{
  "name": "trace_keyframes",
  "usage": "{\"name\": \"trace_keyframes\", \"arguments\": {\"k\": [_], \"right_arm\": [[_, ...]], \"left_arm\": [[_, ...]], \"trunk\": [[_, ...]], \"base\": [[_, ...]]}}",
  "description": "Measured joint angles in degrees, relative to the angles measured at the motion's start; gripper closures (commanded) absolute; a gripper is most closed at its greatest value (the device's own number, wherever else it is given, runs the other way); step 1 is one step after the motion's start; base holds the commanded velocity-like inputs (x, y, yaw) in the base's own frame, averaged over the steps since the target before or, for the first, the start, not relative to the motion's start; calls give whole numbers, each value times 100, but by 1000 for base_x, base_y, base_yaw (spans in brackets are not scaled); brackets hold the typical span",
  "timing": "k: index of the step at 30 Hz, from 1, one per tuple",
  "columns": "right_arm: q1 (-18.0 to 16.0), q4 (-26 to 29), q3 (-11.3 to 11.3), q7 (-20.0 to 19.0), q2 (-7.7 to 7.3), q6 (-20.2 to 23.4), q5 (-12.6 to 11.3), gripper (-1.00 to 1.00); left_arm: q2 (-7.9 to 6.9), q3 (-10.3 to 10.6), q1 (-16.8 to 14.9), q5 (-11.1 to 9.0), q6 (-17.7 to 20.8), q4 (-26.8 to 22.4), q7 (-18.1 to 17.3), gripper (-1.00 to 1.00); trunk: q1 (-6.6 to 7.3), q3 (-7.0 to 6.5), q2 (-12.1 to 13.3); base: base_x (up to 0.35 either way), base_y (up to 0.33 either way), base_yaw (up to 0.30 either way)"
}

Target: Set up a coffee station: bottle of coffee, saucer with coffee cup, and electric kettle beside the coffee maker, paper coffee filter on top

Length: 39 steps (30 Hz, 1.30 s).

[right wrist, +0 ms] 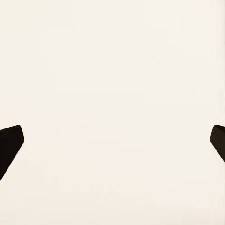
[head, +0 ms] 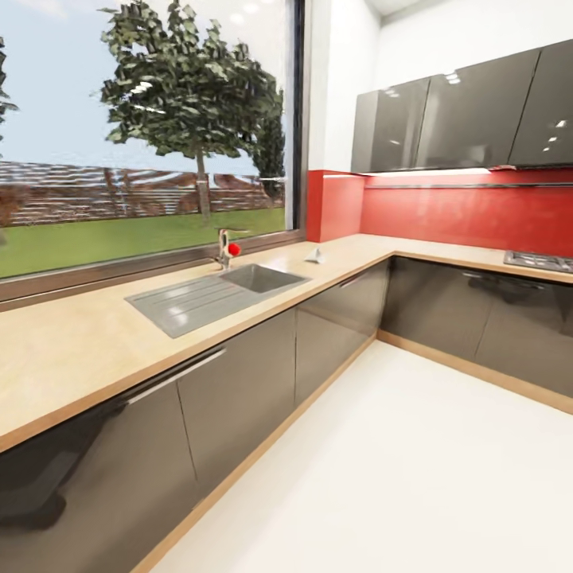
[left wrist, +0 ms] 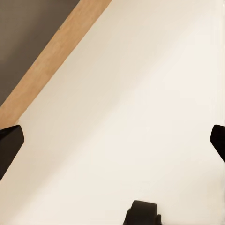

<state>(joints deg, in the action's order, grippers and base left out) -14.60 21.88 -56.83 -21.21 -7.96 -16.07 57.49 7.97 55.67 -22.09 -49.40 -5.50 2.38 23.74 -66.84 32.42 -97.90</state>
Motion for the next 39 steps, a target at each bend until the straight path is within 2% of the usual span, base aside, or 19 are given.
{"name": "trace_keyframes", "arguments": {"k": [31, 39], "right_arm": [[0, -14, 10, 5, -11, 2, 0, -100], [-1, -17, 10, 10, -14, 2, 1, -100]], "left_arm": [[-23, 7, 61, 8, -26, 4, -59, -100], [-14, 7, 62, 14, -27, 3, -59, -100]], "trunk": [[0, 0, 0], [0, -13, 0]], "base": [[260, -213, 0], [262, -213, 178]]}}
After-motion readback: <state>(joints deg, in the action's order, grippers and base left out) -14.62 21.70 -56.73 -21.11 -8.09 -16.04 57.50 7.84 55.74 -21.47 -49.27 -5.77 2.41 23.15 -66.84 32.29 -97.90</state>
